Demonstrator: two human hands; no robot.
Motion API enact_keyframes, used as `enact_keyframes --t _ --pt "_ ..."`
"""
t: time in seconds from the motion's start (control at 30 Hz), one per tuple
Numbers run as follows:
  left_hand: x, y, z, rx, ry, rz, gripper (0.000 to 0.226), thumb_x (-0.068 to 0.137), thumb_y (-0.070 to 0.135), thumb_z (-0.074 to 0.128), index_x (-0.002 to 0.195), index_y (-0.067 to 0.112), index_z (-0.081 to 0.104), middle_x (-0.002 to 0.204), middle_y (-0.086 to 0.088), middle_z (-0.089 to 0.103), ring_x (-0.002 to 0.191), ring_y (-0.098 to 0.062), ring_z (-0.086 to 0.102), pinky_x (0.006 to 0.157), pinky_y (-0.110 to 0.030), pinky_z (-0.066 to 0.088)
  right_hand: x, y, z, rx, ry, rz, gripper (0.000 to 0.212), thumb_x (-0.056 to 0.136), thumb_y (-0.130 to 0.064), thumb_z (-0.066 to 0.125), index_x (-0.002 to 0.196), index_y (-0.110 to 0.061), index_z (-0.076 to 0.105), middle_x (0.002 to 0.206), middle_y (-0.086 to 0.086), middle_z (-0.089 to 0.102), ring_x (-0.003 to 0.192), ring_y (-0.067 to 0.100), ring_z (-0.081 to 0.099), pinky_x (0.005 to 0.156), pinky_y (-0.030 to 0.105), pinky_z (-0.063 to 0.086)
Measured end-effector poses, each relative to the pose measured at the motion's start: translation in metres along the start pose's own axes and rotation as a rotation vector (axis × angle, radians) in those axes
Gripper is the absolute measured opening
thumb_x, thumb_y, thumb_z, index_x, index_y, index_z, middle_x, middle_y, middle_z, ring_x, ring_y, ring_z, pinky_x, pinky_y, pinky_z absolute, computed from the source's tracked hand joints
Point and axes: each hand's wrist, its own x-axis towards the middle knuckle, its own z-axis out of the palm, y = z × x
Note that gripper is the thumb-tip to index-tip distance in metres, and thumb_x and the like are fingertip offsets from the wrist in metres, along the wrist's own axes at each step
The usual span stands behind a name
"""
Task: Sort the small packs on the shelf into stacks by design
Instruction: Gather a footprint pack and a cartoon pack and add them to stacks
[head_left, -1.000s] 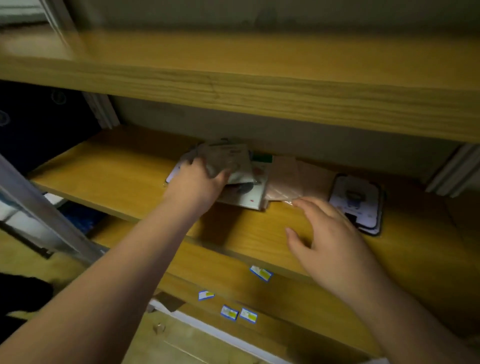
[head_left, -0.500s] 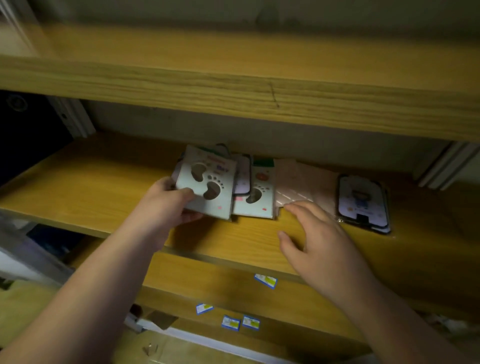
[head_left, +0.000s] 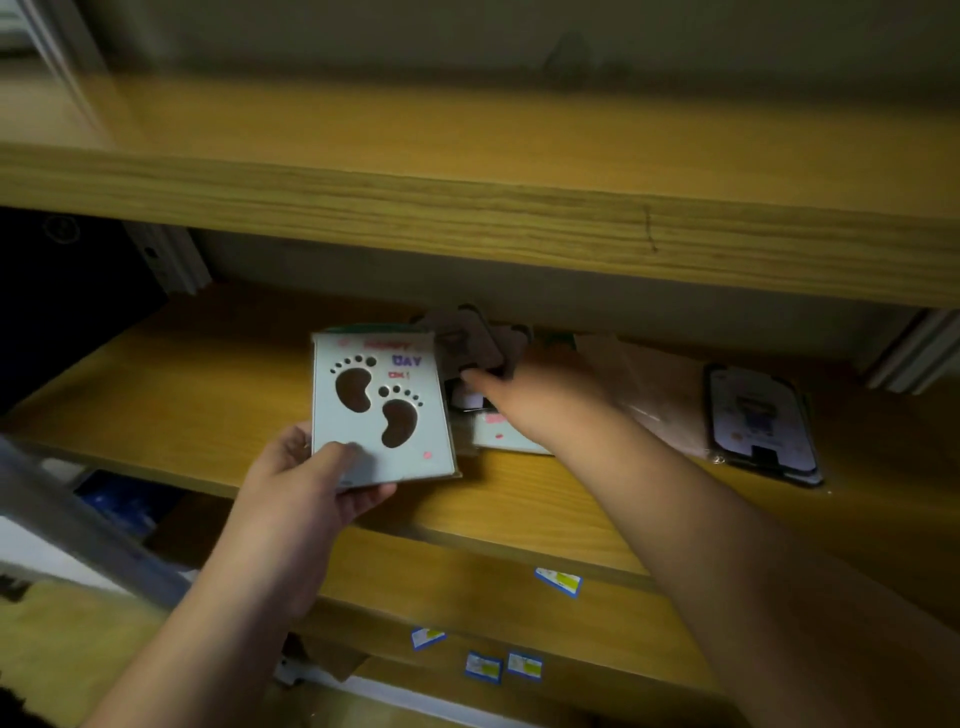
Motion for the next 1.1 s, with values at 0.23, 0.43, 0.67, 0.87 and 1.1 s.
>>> enact_keyframes --t 0.23,0.43,0.67,0.87,1.1 --pt "-0.001 0.004 -0.016 -0.017 0.007 -0.002 0.016 0.097 0.001 0.054 0.104 0.015 0.056 0.113 -0.014 0.065 0.097 -0.032 0.07 0.06 -0.028 0.062 0.008 -0.011 -0.006 0.238 -0.138 -0.011 0.048 0.064 -0.049 0.083 0.106 -0.029 0.071 0.1 -0.003 0.074 0.077 0.011 0.067 0.058 0.022 0.052" --pt "0.001 0.007 -0.016 -0.005 -0.062 0.005 0.018 0.098 0.002 0.053 0.111 0.014 0.056 0.114 -0.013 0.067 0.097 -0.03 0.071 0.064 -0.032 0.062 0.008 0.007 -0.01 0.512 -0.216 0.213 0.032 0.09 -0.036 0.067 0.114 -0.014 0.063 0.1 0.005 0.068 0.071 0.014 0.064 0.068 0.034 0.06" --pt "0.008 -0.005 -0.001 0.017 -0.141 0.0 0.036 0.095 0.001 0.056 0.125 0.021 0.056 0.117 -0.009 0.071 0.102 -0.028 0.071 0.07 -0.034 0.057 -0.048 0.039 -0.035 1.091 -0.057 0.326 0.014 0.094 -0.025 0.064 0.106 -0.017 0.064 0.101 0.007 0.07 0.073 0.017 0.068 0.058 0.028 0.058" --pt "-0.008 -0.015 0.035 0.083 -0.244 0.028 0.033 0.094 -0.005 0.051 0.113 0.021 0.057 0.113 -0.007 0.072 0.099 -0.027 0.071 0.072 -0.037 0.054 -0.105 0.082 -0.061 1.194 0.209 0.382 0.01 0.097 -0.015 0.057 0.091 -0.013 0.064 0.075 0.002 0.067 0.051 0.009 0.066 0.046 0.025 0.052" --pt "-0.053 -0.037 0.077 0.155 -0.243 0.044 0.027 0.097 0.004 0.053 0.117 0.021 0.058 0.107 -0.005 0.072 0.091 -0.024 0.069 0.06 -0.034 0.049 -0.166 0.135 -0.087 1.182 0.302 0.417 0.017 0.1 -0.028 0.052 0.1 -0.016 0.064 0.095 0.013 0.072 0.078 0.024 0.064 0.063 0.037 0.049"
